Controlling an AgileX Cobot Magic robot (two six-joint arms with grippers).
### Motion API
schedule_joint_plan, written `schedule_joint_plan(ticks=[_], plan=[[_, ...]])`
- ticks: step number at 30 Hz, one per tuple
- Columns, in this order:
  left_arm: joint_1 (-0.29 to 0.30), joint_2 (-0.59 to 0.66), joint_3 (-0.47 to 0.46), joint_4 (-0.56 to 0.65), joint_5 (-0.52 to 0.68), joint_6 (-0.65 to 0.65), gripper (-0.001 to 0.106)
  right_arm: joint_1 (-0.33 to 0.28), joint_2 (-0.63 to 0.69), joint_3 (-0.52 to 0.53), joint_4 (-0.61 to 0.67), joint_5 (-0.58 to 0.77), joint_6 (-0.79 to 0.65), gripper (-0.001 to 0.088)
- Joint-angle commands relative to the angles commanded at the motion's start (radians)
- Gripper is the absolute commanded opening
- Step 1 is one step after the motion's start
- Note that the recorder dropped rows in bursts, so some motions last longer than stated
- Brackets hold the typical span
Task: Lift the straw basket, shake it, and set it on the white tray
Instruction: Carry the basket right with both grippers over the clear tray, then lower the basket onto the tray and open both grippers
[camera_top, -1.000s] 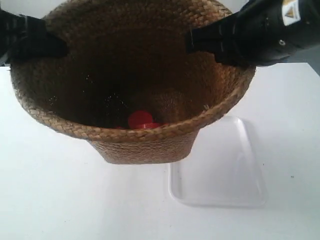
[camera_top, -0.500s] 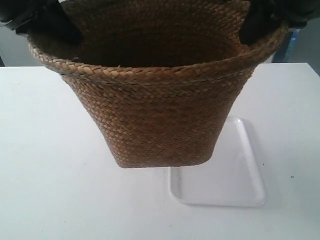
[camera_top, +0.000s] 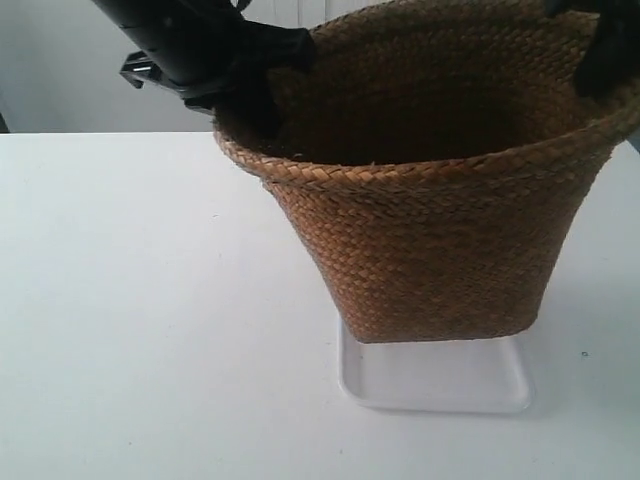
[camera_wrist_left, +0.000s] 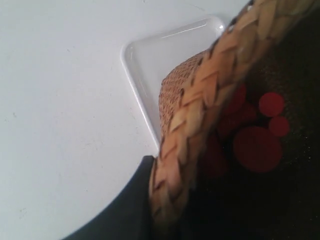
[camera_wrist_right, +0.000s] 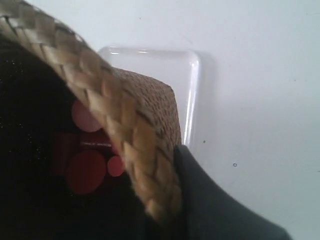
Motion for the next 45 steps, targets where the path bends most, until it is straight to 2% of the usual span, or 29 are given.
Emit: schedule_joint_plan(ticks=[9,20,26,40,42,45], plan=[[0.000,0.071,-0.024,-0.009,-0.040,0.000,0.000,0.000,0.079,0.114,-0.020,0.000,0.005,0.0000],[0.000,0.118,-0.024,-0.021,-0.106,0.006,0.000,0.000,0.101,0.127,-0.068,0.000,0.006,0.0000],[0.000,0.130,-0.024,-0.019,-0.113,0.026,0.000,0.000,0.110,0.197,-0.101,-0.010,0.047,0.0000],[0.000,0.130,-0.024,-0.016,-0.128,0.072,0.000,0.000,0.114,0.225,-0.089,-0.045,0.060,0.0000],[0.000,0.130,-0.024,-0.016,-0.128,0.072,0.003,0.000,0.114,0.225,-0.085,-0.058,0.060,0.0000],[0.000,0.130,-0.024,-0.016,-0.126,0.072,0.015,0.000,0.114,0.225,-0.074,-0.069,0.060,0.0000]])
